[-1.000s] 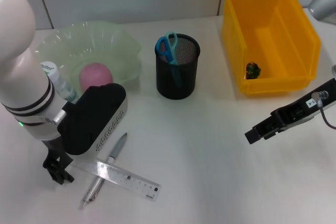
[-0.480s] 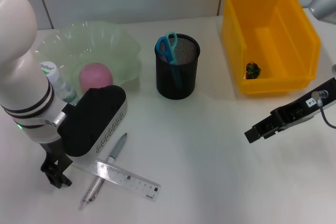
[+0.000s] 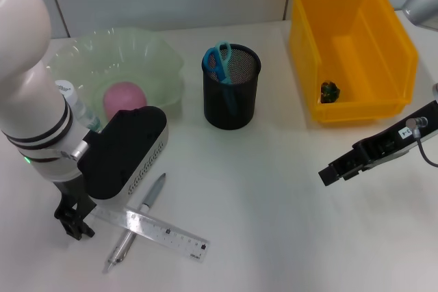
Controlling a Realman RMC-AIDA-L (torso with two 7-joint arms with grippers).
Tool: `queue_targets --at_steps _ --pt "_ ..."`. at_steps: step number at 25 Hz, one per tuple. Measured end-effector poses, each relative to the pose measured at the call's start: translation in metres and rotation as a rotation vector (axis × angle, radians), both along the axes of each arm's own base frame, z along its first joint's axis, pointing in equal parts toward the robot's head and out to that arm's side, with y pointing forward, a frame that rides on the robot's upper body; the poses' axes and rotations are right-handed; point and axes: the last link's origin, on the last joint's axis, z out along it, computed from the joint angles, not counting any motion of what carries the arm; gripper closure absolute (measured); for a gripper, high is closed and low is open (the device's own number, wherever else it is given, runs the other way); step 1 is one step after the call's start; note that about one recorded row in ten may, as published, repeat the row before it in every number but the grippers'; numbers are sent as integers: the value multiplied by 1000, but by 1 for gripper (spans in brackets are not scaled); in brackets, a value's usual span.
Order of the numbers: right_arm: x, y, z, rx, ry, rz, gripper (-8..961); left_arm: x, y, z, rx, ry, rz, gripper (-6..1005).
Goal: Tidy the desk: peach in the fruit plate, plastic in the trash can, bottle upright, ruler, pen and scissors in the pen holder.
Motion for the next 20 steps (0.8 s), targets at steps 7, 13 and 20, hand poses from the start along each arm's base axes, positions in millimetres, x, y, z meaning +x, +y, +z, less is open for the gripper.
queue_targets --at_steps 7,13,20 --pt "0 0 0 0 0 0 418 0 -1 -1 -4 6 0 235" --pt "0 0 0 1 1 -1 418 -1 -1 -2 -6 9 1 236" --pt "0 0 0 1 1 0 418 0 -1 -2 -1 8 3 330"
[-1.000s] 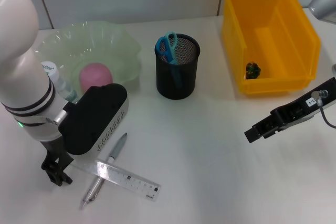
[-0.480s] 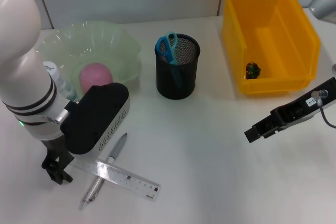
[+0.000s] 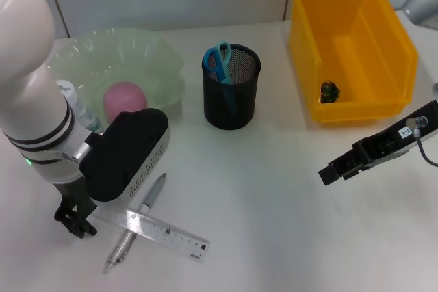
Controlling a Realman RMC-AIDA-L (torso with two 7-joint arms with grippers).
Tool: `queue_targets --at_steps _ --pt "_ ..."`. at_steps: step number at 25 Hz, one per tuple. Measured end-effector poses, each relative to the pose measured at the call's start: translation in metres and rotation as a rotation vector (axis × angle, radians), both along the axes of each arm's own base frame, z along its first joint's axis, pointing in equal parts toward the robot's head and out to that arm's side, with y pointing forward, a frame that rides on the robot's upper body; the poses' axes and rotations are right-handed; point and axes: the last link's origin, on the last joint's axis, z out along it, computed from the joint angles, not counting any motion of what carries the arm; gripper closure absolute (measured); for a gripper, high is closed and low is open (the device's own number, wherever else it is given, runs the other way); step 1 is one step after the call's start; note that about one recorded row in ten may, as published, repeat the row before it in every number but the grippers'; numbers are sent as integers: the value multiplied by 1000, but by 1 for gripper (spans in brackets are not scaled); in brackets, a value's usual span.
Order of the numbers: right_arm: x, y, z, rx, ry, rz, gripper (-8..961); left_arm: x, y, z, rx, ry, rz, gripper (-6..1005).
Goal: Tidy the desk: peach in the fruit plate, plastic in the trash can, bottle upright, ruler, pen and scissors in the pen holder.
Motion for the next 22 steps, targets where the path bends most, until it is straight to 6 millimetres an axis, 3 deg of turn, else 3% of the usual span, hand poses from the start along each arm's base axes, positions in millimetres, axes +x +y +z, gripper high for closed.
queue_targets --at_steps 15,22 --pt "-1 0 0 0 1 2 418 0 0 -1 11 14 3 589" --pt "-4 2 0 0 2 10 418 2 0 1 21 20 2 589"
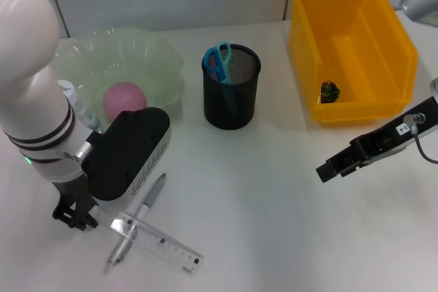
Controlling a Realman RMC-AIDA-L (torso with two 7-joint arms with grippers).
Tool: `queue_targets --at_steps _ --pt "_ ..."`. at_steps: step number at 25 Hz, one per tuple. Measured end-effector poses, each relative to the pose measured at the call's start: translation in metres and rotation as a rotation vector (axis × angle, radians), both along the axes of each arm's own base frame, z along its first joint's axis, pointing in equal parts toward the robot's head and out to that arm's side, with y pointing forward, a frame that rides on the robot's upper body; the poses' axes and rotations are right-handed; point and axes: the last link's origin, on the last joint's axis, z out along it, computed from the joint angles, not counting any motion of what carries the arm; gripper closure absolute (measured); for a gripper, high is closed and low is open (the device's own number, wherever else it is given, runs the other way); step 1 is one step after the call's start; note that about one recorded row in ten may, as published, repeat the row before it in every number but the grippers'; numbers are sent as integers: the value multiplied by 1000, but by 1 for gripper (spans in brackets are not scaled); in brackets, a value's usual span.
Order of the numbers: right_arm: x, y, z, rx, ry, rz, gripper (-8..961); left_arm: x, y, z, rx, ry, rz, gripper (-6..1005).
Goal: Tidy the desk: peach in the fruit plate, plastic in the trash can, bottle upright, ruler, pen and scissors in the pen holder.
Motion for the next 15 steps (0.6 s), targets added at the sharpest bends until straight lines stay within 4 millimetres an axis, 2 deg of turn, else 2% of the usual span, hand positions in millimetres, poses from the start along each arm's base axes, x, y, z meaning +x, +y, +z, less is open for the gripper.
queue_targets --at_steps 15 --pt "0 2 -5 -24 6 37 418 28 -8 14 8 -68 54 590"
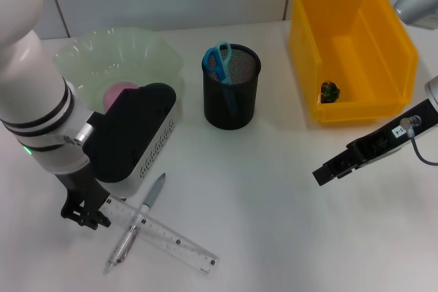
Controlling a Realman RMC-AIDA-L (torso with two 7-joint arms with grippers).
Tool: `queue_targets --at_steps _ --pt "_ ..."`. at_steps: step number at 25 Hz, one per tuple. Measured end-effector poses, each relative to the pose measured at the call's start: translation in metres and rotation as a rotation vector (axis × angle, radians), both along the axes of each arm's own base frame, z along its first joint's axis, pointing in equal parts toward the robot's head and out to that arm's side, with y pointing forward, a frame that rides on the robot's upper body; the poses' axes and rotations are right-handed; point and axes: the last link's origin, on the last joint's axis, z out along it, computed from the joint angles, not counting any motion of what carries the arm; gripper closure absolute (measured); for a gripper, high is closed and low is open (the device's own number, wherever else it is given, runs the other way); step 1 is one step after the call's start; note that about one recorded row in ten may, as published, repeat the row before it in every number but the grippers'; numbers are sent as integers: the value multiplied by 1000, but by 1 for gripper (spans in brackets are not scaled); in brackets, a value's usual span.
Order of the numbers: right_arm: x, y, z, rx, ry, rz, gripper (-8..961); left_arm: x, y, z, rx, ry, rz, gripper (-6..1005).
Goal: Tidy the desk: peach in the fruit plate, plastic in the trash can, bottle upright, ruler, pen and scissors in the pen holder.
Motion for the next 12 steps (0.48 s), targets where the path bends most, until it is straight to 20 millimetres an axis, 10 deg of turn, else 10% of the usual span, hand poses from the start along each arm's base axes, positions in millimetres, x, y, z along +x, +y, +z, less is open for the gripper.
queue_targets --at_steps 12 --pt "-7 2 1 -7 10 46 418 13 3 15 49 -47 40 590"
